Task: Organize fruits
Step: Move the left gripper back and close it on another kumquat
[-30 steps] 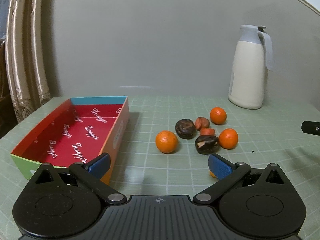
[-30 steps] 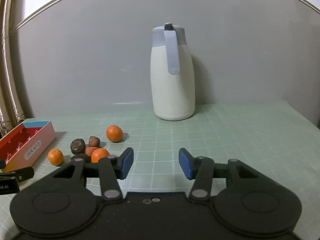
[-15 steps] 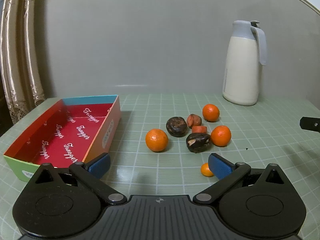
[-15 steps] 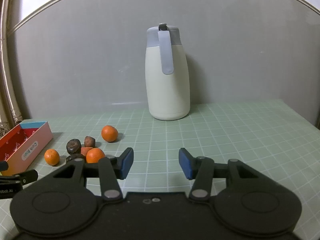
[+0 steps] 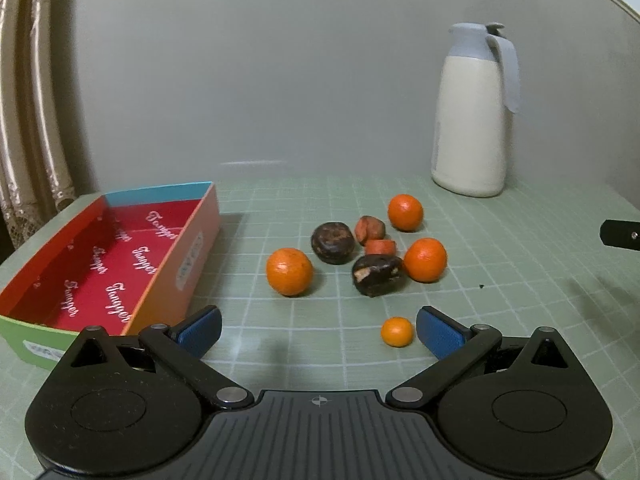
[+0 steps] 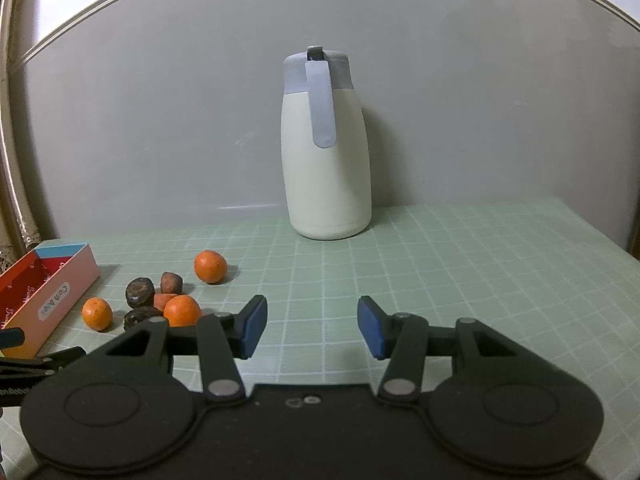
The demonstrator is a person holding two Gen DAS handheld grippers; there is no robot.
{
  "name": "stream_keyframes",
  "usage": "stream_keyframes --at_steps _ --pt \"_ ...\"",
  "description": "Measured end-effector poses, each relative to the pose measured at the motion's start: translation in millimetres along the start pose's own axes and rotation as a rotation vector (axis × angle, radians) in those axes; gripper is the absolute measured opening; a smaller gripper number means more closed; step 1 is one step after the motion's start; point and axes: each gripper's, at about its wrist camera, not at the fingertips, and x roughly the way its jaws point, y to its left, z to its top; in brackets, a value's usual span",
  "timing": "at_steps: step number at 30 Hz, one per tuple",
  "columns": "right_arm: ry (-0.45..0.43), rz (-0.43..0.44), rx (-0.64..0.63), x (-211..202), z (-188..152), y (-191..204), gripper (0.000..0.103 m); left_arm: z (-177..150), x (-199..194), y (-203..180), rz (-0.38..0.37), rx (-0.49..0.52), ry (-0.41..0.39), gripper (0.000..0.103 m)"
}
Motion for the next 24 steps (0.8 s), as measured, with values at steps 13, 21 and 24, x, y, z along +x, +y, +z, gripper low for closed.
stream_keyframes --at_steps 13,21,24 --pt "0.052 0.054 -0.014 -1 -7 -8 0.049 0 25 -26 0.005 0.024 0.058 0.085" --pt "0.079 0.068 -0.024 3 -11 -5 0.049 0 35 -37 0.013 0.046 0.083 0.069" --pt "0.087 0.075 -0.017 6 -11 -1 0.049 -1 39 -39 0.005 0.057 0.106 0.057"
